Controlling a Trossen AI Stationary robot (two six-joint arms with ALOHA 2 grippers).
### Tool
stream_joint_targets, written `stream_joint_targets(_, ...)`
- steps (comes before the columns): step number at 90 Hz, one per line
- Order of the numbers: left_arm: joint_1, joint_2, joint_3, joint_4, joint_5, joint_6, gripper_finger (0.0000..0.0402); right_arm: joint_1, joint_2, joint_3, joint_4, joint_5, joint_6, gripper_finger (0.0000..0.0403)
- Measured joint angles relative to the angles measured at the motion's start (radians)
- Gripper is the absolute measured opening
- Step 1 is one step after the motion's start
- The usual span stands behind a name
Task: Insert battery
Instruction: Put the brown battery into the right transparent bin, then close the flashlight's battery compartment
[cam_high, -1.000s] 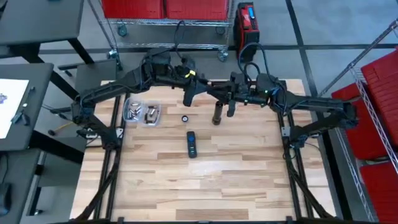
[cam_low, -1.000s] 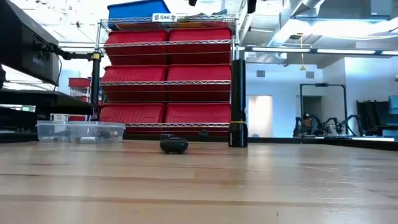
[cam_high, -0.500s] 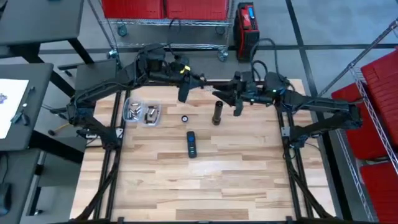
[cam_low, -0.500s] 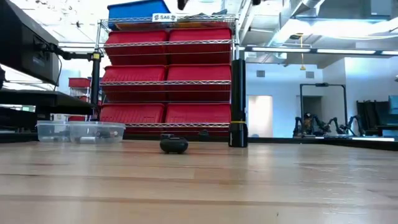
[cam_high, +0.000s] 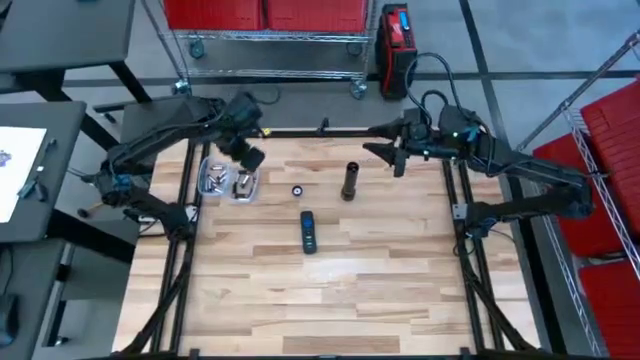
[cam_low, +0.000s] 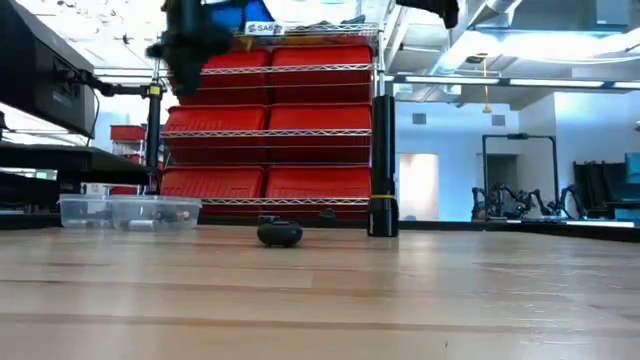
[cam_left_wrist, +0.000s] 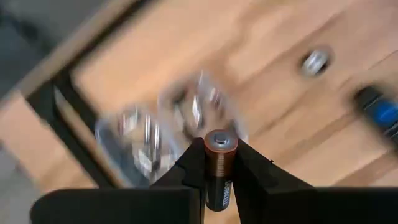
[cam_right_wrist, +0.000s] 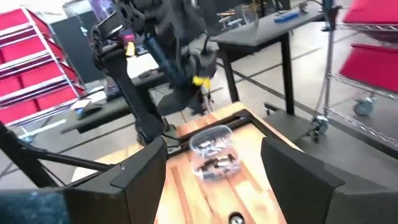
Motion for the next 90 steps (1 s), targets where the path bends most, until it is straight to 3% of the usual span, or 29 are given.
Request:
stream_joint_targets(19, 0.02, 0.002, -0.251, 0.156, 0.069, -0.027, 0.0025, -0.007, 0.011, 0.0, -0.018, 0.004, 0.001, 0.0248)
stream_joint_targets(37, 0.05, 0.002, -0.359, 0.249, 0.076, -0.002, 0.0055, 0.002, 0.011, 0.0, -0.083, 0.004, 0.001, 0.0249)
stream_joint_targets(66, 0.088, 0.0, -0.366, 0.261, 0.09, 0.03, 0.0124, 0.002, 0.011, 0.0, -0.107, 0.003, 0.001, 0.0249)
stream_joint_targets(90, 0.085, 0.0, -0.279, 0.29, 0.2, 0.038, 0.0182, -0.001, 0.002, 0.0, -0.133, 0.002, -0.007, 0.0249)
